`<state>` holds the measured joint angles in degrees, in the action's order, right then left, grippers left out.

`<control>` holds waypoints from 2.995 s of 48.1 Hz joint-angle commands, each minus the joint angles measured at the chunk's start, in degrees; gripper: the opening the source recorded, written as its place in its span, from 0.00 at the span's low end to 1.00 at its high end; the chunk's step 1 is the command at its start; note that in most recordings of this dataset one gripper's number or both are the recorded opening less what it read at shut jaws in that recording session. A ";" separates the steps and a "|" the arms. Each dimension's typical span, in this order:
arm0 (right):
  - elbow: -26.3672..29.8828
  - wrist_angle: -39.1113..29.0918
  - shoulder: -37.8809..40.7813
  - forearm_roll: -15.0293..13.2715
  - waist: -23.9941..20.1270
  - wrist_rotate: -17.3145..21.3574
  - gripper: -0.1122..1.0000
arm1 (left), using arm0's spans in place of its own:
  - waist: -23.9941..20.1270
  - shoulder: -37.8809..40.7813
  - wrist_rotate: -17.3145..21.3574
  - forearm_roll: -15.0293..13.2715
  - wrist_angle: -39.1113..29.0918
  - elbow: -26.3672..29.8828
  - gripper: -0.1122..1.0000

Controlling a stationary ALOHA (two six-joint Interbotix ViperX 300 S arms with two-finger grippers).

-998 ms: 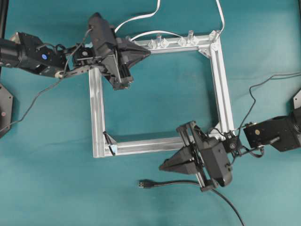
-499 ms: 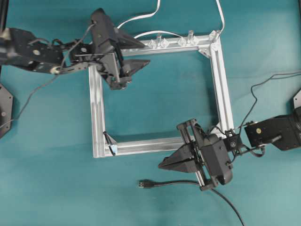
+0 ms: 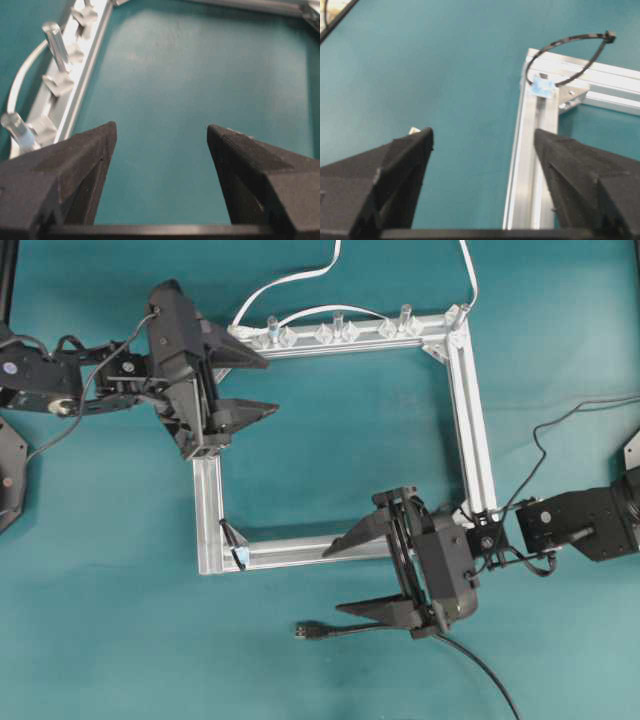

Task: Insert the wire through the string loop located on the left side.
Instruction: 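Open both grippers and move the right gripper above the black USB plug, then lower the right gripper and grasp the USB cable just behind the plug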

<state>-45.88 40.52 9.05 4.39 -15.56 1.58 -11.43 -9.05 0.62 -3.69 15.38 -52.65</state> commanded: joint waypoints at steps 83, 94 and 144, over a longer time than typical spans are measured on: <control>12.48 -5.27 11.43 47.20 -15.56 -27.07 0.84 | 2.81 -1.93 4.04 0.26 -2.99 -1.23 0.77; 13.10 -5.71 12.74 47.20 -15.56 -27.07 0.84 | 2.90 -1.93 4.04 0.18 -2.99 -1.32 0.77; 12.83 -9.84 13.10 50.27 -15.56 -24.70 0.22 | 4.66 -1.93 4.04 0.26 -3.08 -1.67 0.74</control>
<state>-33.66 31.99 23.03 53.44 -31.38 -23.64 -7.03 -9.93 4.22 -3.60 12.13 -54.76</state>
